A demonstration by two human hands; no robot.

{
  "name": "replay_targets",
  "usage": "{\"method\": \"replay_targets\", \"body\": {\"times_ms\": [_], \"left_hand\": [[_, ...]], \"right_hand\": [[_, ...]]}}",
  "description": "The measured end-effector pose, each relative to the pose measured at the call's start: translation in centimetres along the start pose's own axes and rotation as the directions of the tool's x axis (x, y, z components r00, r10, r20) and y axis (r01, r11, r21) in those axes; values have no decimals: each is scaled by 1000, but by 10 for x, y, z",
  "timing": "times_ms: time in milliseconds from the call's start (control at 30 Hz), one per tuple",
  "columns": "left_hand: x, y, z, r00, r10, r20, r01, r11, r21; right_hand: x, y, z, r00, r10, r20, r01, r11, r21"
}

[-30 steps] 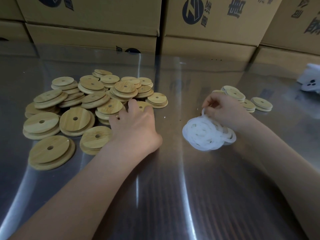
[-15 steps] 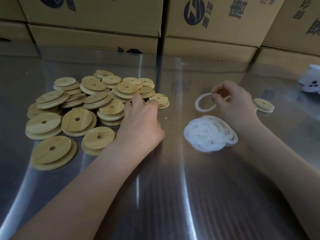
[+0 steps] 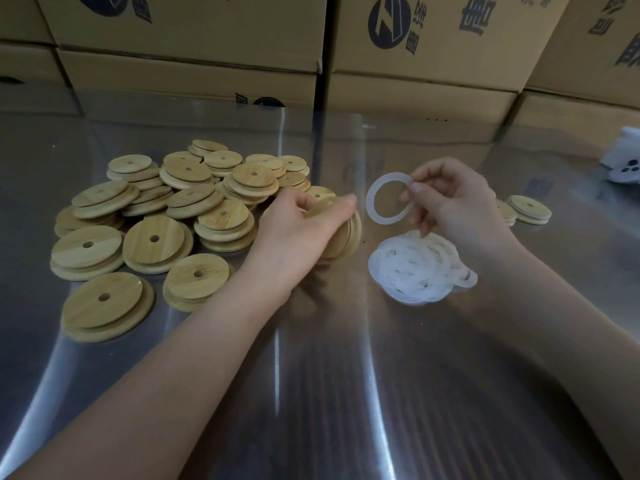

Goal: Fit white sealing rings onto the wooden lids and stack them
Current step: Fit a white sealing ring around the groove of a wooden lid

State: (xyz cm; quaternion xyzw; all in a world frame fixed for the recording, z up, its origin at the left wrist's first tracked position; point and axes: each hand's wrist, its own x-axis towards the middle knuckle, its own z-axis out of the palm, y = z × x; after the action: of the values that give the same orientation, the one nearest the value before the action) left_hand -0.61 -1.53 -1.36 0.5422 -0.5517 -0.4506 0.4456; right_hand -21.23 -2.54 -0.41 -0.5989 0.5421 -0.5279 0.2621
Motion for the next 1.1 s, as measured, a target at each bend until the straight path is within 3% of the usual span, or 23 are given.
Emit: {"method": "replay_targets", "body": {"times_ms": [100,333,667,833,1100], "left_hand": [[-1,4,-2,978,-162,128,198,914,-353],[2,3,-6,944,-202,262,319,770,-554],[10,-4,-7,950,-271,156,306,710,-634],[4,-2,-5,937,-248,246,349,648,-677],[-1,1,-2,907,-88,412,324,771,-548]], "right_hand": [[-1,-1,1,999,30,37,-33,996,80],[-2,-2,2,993,42,110,-58,987,148],[-5,-9,1,976,9,218,-36,992,124],[-8,-11,3,935,5,356,-82,976,200],[-17,-14,16,930,-54,364,3,990,140]]}}
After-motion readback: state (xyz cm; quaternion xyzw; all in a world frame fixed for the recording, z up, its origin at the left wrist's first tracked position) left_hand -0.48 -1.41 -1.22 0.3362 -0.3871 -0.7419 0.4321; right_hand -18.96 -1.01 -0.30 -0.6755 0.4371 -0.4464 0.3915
